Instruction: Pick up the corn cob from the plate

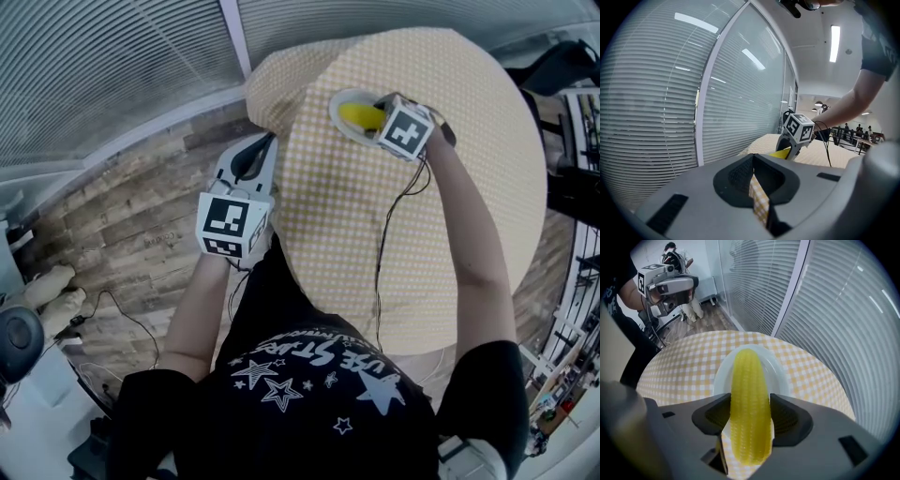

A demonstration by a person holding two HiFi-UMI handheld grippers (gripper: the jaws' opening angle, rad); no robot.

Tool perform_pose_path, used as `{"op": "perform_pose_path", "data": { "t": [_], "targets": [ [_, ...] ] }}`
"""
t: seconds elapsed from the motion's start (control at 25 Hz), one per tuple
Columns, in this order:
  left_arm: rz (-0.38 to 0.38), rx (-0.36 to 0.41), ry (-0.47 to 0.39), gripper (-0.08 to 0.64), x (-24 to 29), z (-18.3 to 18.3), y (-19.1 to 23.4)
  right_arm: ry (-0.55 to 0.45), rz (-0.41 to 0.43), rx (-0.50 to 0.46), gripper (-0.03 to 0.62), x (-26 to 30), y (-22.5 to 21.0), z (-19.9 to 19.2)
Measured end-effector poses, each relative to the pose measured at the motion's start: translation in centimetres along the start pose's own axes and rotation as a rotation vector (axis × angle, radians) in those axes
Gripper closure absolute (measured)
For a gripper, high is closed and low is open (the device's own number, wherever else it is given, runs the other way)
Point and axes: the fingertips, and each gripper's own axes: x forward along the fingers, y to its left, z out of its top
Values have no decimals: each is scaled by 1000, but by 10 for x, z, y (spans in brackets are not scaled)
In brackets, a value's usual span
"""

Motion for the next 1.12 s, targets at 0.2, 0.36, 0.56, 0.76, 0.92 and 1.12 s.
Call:
{"op": "perform_pose_path", "data": {
  "t": [0.2,0.36,0.56,0.76,0.92,1.12],
  "targets": [
    [2,14,-8,554,-7,5,0,-153,-113,20,331,-21,4,14],
    [-7,32,-17,554,-13,13,-16,-258,-179,117,331,-45,5,12],
    [-19,54,-36,554,-30,24,-45,-406,-210,229,331,-85,19,7],
    [-20,73,-57,554,-51,34,-69,-613,-195,378,331,-128,38,8],
    [-23,86,-70,554,-71,38,-89,-781,-184,477,331,-164,59,8],
    [-20,104,-101,554,-92,45,-112,-969,-170,553,331,-204,90,5]
  ]
}}
